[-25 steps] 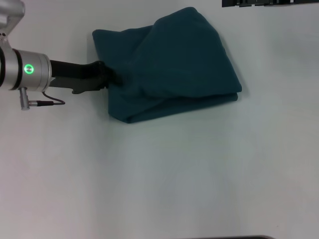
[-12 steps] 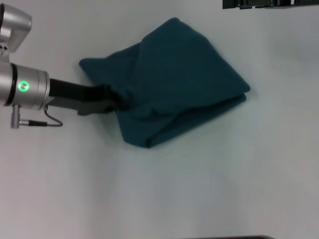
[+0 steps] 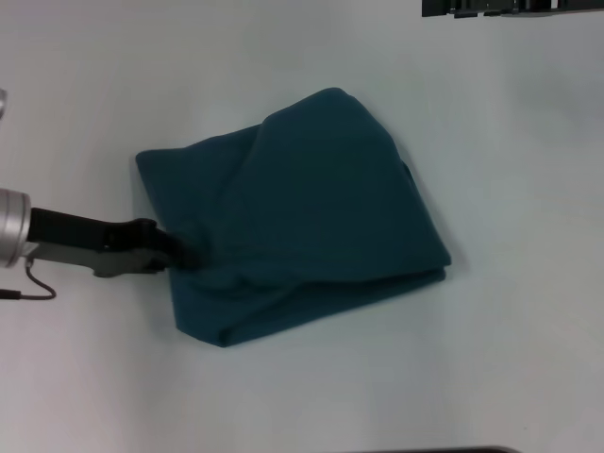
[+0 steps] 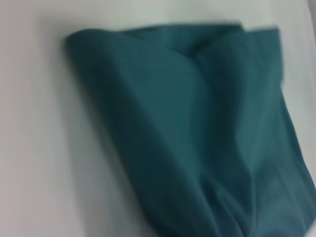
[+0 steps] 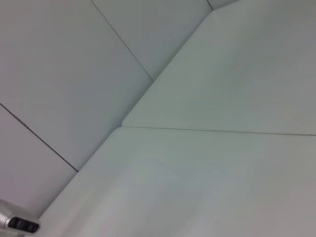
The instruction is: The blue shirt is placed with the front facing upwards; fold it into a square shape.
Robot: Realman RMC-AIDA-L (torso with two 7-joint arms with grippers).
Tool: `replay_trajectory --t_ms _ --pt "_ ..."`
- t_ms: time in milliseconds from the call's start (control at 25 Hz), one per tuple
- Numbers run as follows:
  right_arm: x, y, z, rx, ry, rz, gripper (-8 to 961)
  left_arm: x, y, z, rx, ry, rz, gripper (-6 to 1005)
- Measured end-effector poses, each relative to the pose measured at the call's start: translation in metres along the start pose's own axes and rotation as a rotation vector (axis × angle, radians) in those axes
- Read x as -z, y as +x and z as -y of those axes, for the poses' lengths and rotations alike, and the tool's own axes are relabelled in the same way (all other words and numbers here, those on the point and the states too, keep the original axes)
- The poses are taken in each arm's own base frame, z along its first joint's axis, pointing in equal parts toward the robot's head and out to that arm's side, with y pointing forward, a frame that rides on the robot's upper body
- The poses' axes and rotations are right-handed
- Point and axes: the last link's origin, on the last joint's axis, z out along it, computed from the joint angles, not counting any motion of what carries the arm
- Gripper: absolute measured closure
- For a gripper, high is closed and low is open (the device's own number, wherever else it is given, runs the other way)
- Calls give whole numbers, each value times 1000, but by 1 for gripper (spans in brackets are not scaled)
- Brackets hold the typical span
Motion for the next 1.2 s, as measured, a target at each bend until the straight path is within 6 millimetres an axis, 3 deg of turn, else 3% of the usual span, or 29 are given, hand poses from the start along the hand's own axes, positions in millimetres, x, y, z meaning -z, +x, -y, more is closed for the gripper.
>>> replay_trajectory --t_ms 440,1000,1200 --pt "0 1 0 -3 0 -1 11 9 20 5 -2 59 -63 881" --pt "-1 0 -1 0 -3 -1 12 23 7 9 39 34 -33 852" --pt "-1 -2 -2 4 -6 -1 12 45 14 10 34 31 -145 675"
